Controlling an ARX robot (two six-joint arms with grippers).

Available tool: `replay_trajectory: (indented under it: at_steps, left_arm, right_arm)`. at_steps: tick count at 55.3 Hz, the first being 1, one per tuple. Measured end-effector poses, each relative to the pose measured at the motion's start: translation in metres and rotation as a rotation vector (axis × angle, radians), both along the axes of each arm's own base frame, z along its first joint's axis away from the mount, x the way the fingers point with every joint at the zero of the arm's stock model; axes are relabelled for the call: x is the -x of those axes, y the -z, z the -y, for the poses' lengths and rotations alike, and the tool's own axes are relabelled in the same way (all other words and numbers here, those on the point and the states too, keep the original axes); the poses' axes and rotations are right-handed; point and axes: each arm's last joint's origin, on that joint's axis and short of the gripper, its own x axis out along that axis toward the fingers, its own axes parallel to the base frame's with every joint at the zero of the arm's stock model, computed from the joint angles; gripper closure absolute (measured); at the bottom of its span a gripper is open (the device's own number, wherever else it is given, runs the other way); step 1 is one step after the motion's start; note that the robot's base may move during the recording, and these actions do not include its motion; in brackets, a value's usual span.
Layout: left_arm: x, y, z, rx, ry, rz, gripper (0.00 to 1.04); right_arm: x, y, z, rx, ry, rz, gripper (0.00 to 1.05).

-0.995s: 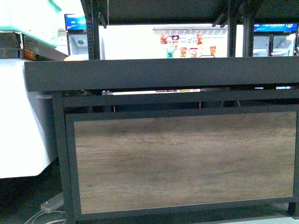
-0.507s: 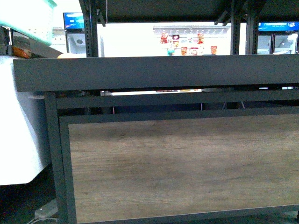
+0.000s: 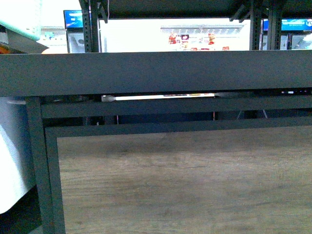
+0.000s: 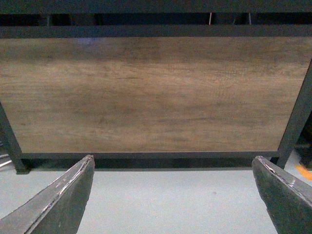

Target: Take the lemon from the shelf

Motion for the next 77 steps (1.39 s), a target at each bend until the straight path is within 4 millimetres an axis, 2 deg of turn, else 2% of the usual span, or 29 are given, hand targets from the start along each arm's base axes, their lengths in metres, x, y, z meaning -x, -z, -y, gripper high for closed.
replay_trajectory:
  at_steps: [77]
  left_arm:
    - [-0.0001, 0.0001, 0.0, 0.0, 0.0, -0.002, 0.08]
  right_arm:
    - [0.0, 0.0, 0.0, 0.0, 0.0, 0.0, 0.07]
